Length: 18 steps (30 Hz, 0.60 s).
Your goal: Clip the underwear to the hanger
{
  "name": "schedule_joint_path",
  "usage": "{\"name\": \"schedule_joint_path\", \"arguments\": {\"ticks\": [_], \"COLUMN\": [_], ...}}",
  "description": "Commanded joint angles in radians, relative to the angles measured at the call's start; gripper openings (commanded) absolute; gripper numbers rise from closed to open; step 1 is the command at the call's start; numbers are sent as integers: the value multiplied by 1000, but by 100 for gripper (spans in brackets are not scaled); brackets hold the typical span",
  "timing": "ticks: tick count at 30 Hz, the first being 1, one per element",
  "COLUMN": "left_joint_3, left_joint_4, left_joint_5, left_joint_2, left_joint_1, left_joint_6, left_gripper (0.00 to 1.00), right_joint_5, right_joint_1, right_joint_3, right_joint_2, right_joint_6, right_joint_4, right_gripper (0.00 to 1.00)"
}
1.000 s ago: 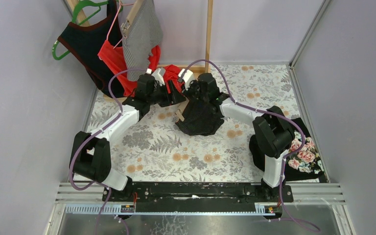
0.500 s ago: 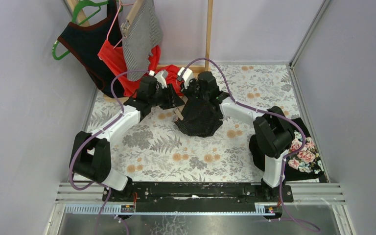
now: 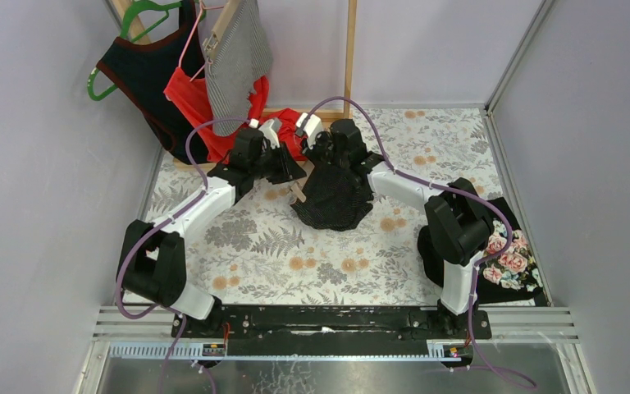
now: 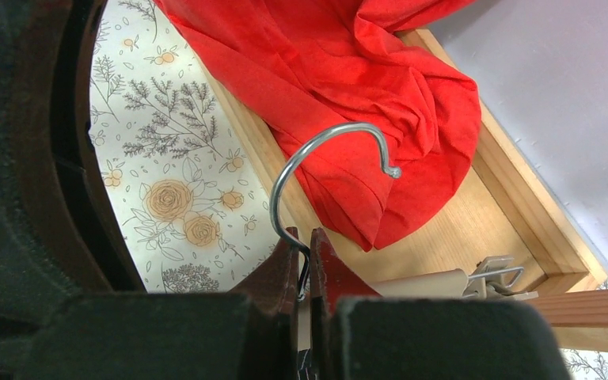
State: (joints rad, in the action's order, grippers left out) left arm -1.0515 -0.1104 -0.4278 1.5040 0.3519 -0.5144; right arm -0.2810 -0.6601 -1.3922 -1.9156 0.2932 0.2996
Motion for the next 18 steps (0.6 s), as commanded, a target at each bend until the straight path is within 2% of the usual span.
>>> {"name": "schedule_joint_path", "arguments": {"ticks": [1, 2, 4, 5, 7, 9, 10, 13, 14, 18], "left_joint_3": [8, 9, 10, 10, 5, -10, -21, -69, -89, -197], "left_joint_4": [21, 21, 20, 20, 16, 3, -5, -43, -59, -145], "left_joint_5": [-36, -35, -10, 1, 25, 39, 46, 67, 74, 112], "left_joint_2": [-22, -23, -31, -37, -48, -55, -57, -63, -63, -50], "left_joint_1": [13, 13, 15, 15, 17, 16, 16, 16, 16, 17], "left_joint_6": [10, 9, 7, 7, 6, 9, 13, 16, 18, 28], "left_gripper": [3, 0, 0, 0, 0, 0, 0, 0, 0, 0], "right_joint_5": [-27, -27, -23, -21, -15, -8, -2, 11, 25, 73], "right_joint_1": [-16, -16, -16, -16, -16, -16, -16, -16, -16, -3], "right_joint_3": [-64, -66, -69, -69, -63, -60, -61, -71, -71, -64], "right_joint_2": [75, 75, 72, 73, 75, 80, 83, 102, 118, 199], "right_joint_6": [-1, -3, -8, -11, -18, -29, -37, -56, -65, -109], "right_joint_4": [50, 49, 46, 46, 57, 67, 69, 66, 68, 76], "right_gripper": [0, 0, 2, 8, 31, 44, 55, 66, 76, 83]}}
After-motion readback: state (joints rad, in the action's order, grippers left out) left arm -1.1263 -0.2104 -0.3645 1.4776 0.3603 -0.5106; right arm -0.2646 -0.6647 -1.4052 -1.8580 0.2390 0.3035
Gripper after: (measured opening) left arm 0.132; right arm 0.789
